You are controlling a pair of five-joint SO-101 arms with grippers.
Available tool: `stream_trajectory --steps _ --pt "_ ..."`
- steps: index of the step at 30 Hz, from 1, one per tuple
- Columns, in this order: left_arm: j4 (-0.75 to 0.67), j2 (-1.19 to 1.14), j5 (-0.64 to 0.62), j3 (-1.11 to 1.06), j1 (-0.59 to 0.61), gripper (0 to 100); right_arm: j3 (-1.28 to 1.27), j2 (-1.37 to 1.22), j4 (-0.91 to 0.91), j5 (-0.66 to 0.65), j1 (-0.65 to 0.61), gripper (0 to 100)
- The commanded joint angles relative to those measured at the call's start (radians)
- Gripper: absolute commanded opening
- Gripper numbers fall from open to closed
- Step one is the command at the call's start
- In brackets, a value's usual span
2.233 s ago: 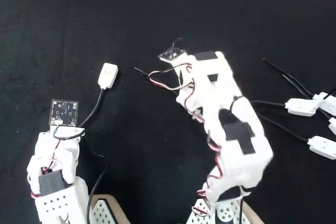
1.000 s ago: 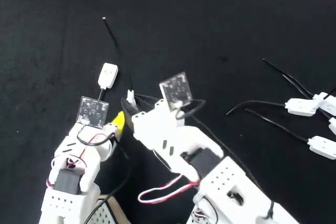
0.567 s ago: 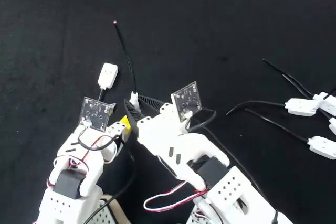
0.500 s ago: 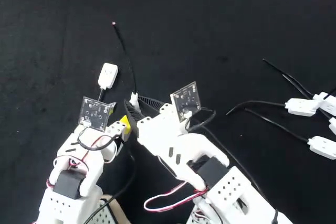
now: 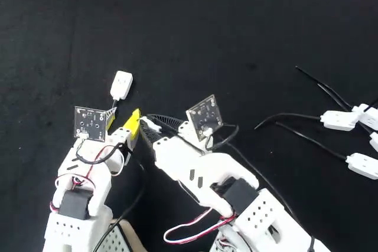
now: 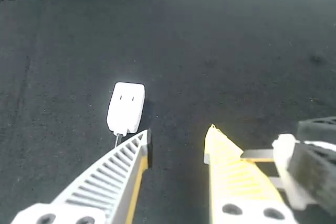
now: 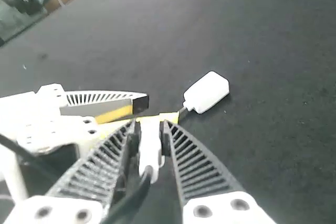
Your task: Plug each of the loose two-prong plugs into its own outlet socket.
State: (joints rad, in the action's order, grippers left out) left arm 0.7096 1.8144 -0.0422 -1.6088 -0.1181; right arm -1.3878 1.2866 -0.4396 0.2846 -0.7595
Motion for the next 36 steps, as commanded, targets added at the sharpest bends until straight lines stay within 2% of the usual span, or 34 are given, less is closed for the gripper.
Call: stream_trajectory --steps 1,8,16,18,20,22,25,28,32,36 --pt "-0.044 0.011 -0.014 0.025 0.008 19 0.050 -0.010 -0.049 -0.025 -0.020 1.2" --pt "-0.046 0.011 -0.015 0.027 0.047 19 0.051 -0.012 -0.066 -0.055 -0.020 1.2" --pt "-0.048 0.009 -0.014 0.024 0.056 19 0.140 -0.013 -0.210 -0.118 -0.006 1.2" --pt "-0.025 0.009 0.009 0.024 0.058 19 0.168 -0.030 -0.213 -0.118 0.051 1.2" --pt "0.025 0.009 0.084 0.036 0.081 19 0.211 -0.081 -0.216 -0.126 0.127 1.2" --pt "0.057 0.009 0.132 0.071 0.157 19 0.271 -0.160 -0.245 -0.172 0.206 1.2" --pt "0.091 0.008 0.100 0.171 0.321 18 0.403 -0.331 -0.333 -0.230 0.327 1.2" --pt "0.097 -0.012 0.058 0.223 0.341 19 0.552 -0.530 -0.387 -0.247 0.451 1.1" --pt "0.066 -0.219 0.098 0.295 0.265 19 0.694 -0.759 -0.417 -0.249 0.554 1.1" --pt "0.040 -0.640 0.138 0.536 0.254 19 0.785 -0.914 -0.460 -0.292 0.597 1.1"
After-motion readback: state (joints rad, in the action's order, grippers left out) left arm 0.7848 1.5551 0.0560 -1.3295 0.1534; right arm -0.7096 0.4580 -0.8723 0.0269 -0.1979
